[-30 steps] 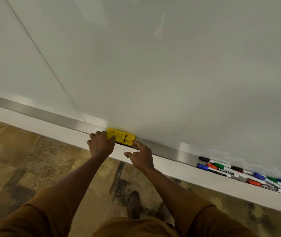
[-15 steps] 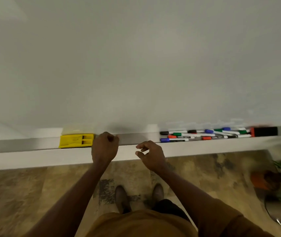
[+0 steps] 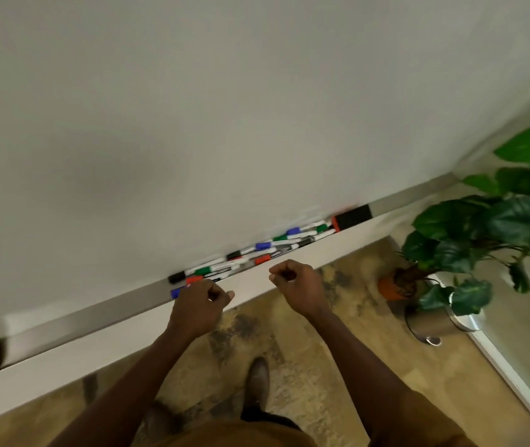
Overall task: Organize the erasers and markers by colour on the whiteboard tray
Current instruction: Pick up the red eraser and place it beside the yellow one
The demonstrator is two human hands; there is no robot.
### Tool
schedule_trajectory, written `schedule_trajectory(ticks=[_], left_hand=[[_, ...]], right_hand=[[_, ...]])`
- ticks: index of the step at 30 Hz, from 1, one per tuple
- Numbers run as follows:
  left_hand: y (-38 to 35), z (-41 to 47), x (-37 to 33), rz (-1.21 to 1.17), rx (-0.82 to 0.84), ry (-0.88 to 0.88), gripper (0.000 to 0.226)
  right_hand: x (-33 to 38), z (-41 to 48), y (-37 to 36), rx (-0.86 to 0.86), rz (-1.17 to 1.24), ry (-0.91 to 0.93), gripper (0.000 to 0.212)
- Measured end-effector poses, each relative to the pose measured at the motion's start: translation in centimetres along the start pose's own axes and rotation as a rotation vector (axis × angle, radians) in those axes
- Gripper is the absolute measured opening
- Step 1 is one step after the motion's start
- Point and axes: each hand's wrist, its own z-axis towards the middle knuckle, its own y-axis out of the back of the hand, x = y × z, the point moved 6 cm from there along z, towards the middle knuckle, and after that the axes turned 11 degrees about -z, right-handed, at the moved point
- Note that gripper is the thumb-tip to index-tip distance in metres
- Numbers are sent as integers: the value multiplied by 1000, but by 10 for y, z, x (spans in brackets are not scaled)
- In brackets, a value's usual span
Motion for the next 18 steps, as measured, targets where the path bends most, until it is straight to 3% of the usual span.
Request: schedule_trajectory(ticks=[6,11,18], left_hand=[[-101,39,-77,75,118,-69,29],[-173,86,-121,-43,182,-26,29],[-233,147,-157,-238,99,-3,20]], right_hand=[[-107,45,91,-75,49,-183,14],[-181,89,145,-109,66,-309,15],[-228,152,177,-108,80,-393,59]])
